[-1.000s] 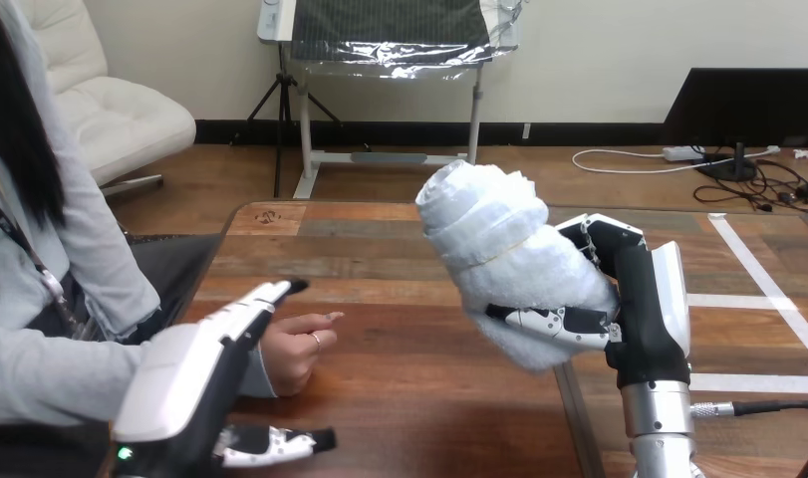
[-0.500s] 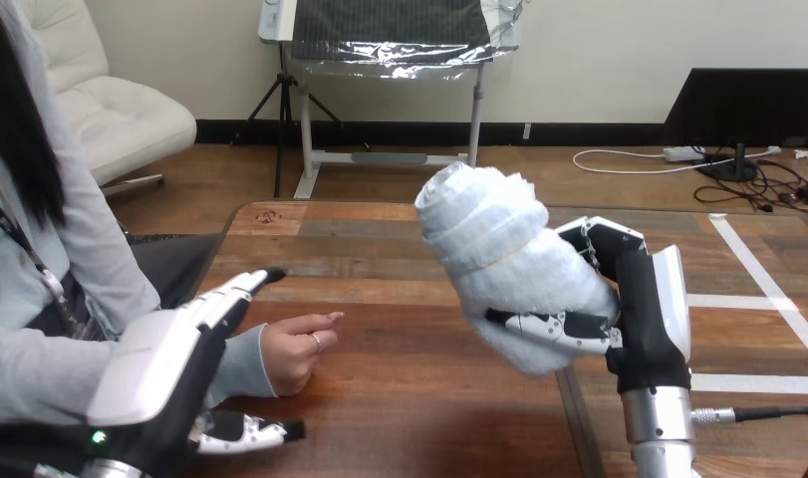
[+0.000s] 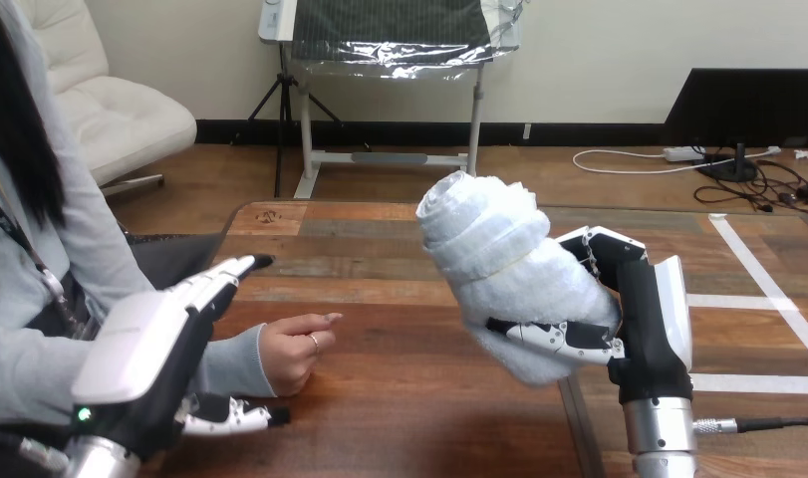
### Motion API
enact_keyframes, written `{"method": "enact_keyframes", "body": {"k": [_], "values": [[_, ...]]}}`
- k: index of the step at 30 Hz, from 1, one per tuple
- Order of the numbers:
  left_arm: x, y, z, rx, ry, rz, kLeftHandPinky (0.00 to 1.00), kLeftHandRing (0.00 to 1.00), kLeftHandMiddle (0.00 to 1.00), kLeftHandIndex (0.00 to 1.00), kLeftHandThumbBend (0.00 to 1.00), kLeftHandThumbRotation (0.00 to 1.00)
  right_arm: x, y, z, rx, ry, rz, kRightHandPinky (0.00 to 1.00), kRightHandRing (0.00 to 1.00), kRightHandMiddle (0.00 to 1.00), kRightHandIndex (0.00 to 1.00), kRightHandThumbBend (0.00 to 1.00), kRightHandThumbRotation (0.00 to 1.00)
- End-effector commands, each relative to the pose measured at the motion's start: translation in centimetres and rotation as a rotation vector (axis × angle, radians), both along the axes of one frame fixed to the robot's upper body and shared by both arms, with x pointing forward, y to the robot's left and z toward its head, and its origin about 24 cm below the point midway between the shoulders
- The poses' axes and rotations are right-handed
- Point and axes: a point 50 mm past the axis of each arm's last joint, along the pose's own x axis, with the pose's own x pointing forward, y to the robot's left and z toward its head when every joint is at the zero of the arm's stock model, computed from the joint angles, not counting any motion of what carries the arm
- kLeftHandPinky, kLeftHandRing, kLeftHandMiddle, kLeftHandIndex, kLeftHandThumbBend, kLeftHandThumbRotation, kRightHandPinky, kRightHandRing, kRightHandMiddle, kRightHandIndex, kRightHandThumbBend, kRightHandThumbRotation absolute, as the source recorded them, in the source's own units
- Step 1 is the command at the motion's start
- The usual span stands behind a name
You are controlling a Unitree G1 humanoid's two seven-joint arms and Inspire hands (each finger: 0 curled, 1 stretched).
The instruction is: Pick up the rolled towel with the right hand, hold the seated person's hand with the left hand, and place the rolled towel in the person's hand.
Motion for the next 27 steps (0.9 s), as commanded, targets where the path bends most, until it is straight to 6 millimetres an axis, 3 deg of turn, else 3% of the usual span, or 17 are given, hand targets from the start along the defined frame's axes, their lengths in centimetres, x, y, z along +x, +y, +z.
{"method": "enact_keyframes", "body": {"k": [1, 27], "values": [[2.1, 0.4, 1.8, 0.007, -0.057, -0.003, 0.81, 0.86, 0.89, 0.89, 1.00, 0.17, 1.4, 0.7, 2.7, 0.043, -0.146, 0.029, 0.25, 0.30, 0.38, 0.37, 0.76, 0.00], [5.0, 1.6, 0.1, 0.046, 0.000, 0.035, 0.79, 0.81, 0.84, 0.83, 1.00, 0.10, 1.0, 0.8, 2.7, 0.071, -0.152, 0.062, 0.24, 0.29, 0.37, 0.36, 0.75, 0.00]]}}
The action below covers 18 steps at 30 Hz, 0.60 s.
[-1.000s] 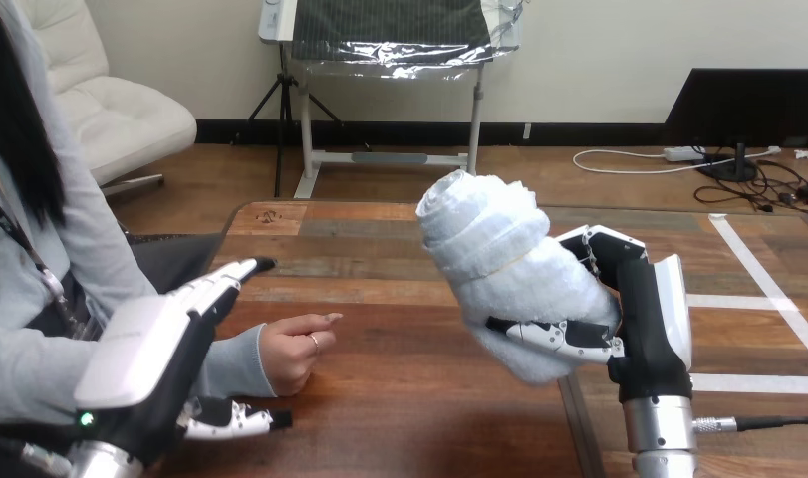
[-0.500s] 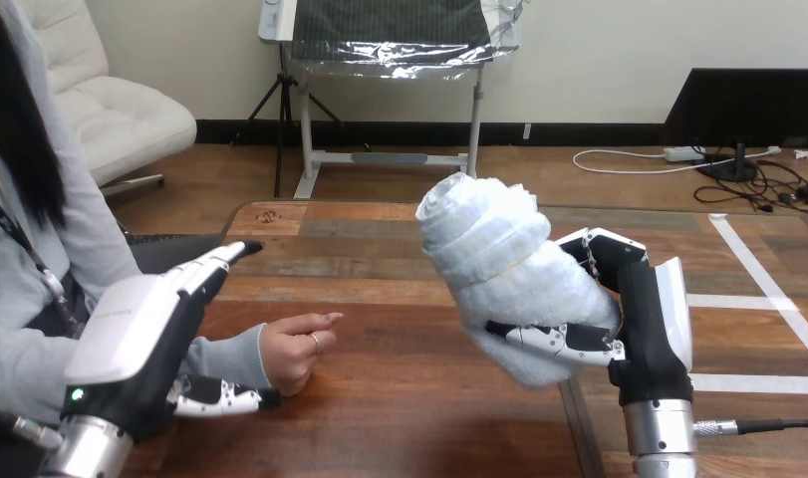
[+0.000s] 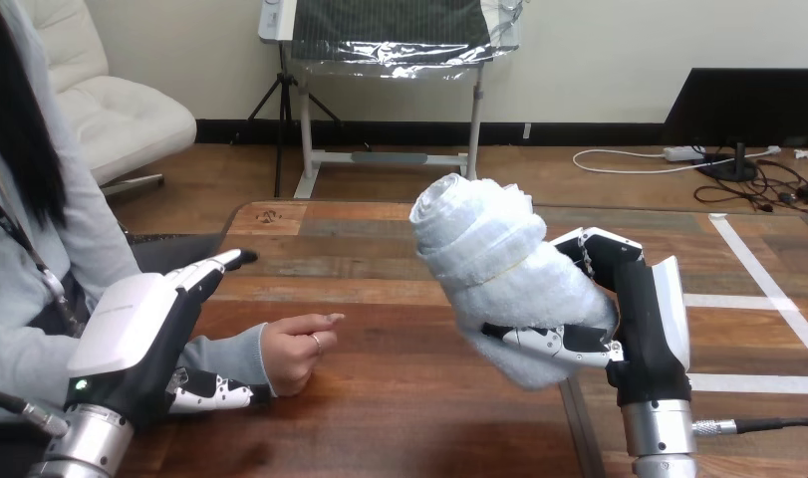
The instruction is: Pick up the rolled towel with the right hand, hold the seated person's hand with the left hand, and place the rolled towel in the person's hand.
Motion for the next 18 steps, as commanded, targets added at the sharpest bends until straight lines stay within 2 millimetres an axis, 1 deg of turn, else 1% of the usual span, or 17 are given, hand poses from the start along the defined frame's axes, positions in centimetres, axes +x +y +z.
{"method": "enact_keyframes", "body": {"k": [1, 7, 18], "values": [[2.3, 0.1, 1.5, 0.032, -0.057, -0.014, 0.79, 0.81, 0.84, 0.83, 1.00, 0.10, 1.2, 0.6, 2.5, 0.060, -0.130, 0.025, 0.24, 0.29, 0.37, 0.36, 0.75, 0.00], [3.0, 0.3, 1.0, 0.052, -0.012, -0.008, 0.79, 0.82, 0.84, 0.83, 1.00, 0.08, 1.1, 0.7, 2.6, 0.066, -0.137, 0.044, 0.24, 0.29, 0.36, 0.36, 0.74, 0.00], [4.0, 0.6, 0.5, 0.074, 0.042, -0.011, 0.78, 0.80, 0.82, 0.82, 1.00, 0.10, 0.8, 0.8, 2.9, 0.098, -0.160, 0.085, 0.23, 0.28, 0.36, 0.35, 0.73, 0.00]]}}
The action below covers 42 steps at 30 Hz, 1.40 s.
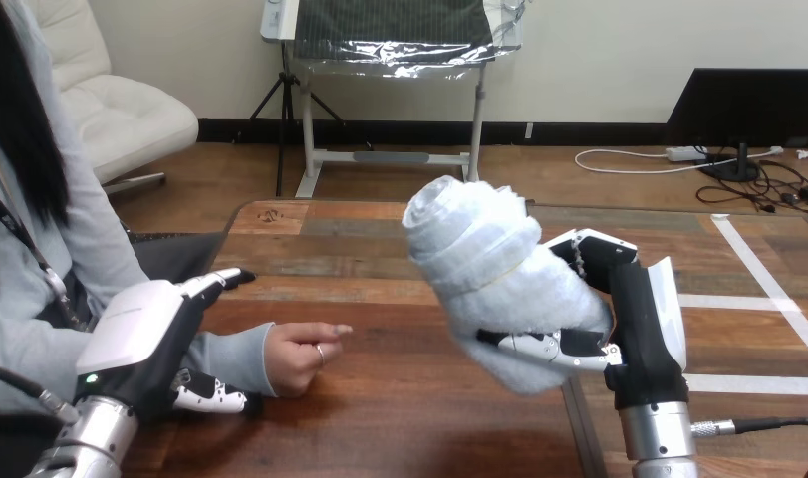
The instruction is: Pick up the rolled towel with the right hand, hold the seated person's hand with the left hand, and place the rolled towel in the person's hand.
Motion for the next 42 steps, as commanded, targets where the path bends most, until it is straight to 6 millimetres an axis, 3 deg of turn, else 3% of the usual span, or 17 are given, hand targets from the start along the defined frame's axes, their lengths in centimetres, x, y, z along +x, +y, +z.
{"method": "enact_keyframes", "body": {"k": [1, 22, 42], "values": [[2.5, 0.1, 2.2, 0.032, -0.059, -0.027, 0.78, 0.80, 0.82, 0.82, 1.00, 0.10, 1.1, 0.6, 2.7, 0.082, -0.153, 0.023, 0.23, 0.28, 0.36, 0.35, 0.73, 0.00], [3.8, 0.6, 0.9, 0.117, 0.089, 0.002, 0.71, 0.73, 0.71, 0.77, 1.00, 0.11, 0.6, 0.6, 3.3, 0.125, -0.195, 0.071, 0.21, 0.26, 0.33, 0.34, 0.72, 0.00], [4.2, 0.3, 0.1, 0.175, 0.158, -0.015, 0.61, 0.68, 0.72, 0.73, 1.00, 0.13, 0.0, 0.8, 3.6, 0.139, -0.222, 0.090, 0.19, 0.25, 0.32, 0.33, 0.73, 0.00]]}}
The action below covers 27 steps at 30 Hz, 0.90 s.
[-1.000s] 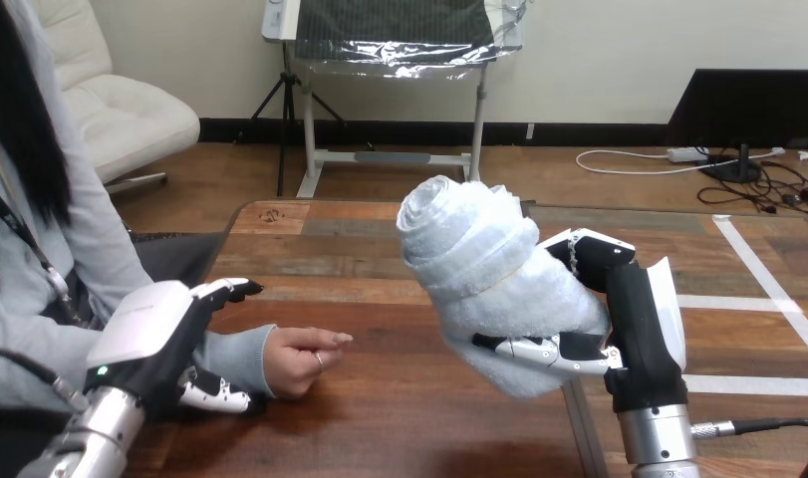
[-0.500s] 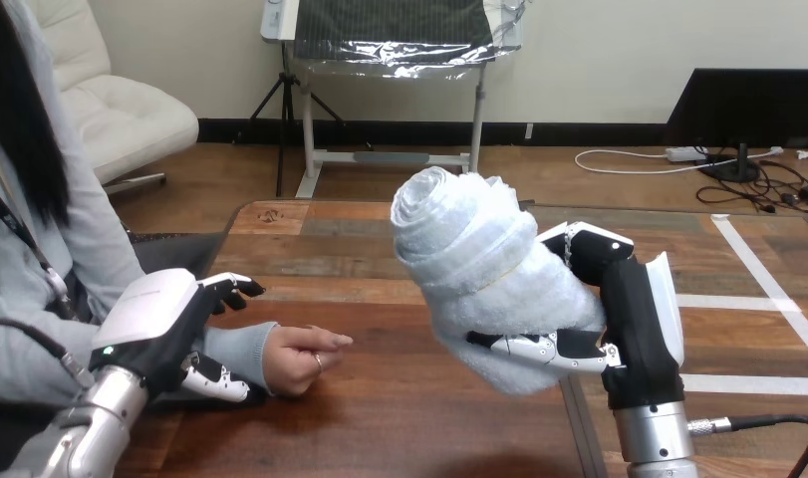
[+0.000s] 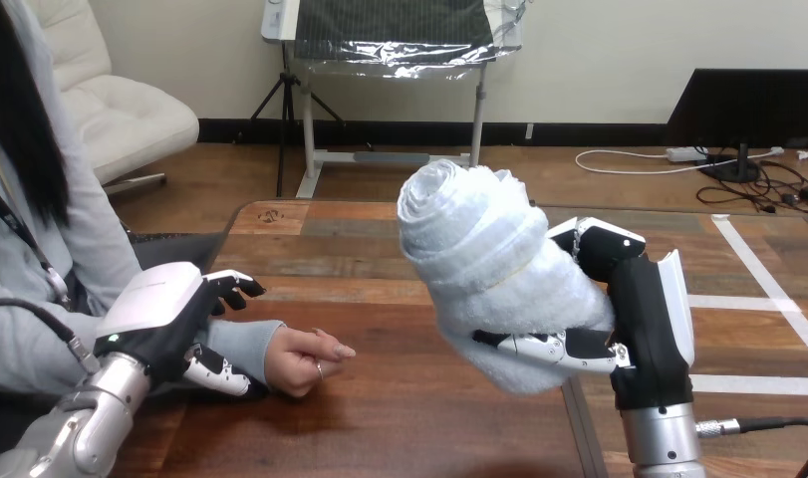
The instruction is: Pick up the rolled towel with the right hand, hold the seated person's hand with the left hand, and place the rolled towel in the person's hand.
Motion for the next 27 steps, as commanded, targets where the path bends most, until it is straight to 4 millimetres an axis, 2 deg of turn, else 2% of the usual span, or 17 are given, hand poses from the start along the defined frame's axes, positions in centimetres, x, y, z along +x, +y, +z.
{"method": "enact_keyframes", "body": {"k": [1, 15, 27], "values": [[0.35, 0.06, -0.13, 0.050, 0.034, -0.008, 0.61, 0.67, 0.71, 0.73, 1.00, 0.13, 0.79, 0.38, 2.19, 0.055, -0.124, 0.000, 0.19, 0.25, 0.32, 0.33, 0.73, 0.00], [0.52, -0.01, -0.48, 0.051, 0.113, -0.008, 0.57, 0.61, 0.65, 0.66, 1.00, 0.04, 0.61, 0.37, 2.37, 0.054, -0.139, -0.003, 0.19, 0.24, 0.31, 0.32, 0.74, 0.00], [0.50, -0.07, -0.59, 0.062, 0.156, -0.038, 0.43, 0.48, 0.53, 0.56, 1.00, 0.00, 0.58, 0.40, 2.48, 0.067, -0.145, -0.001, 0.19, 0.24, 0.31, 0.32, 0.74, 0.00]]}}
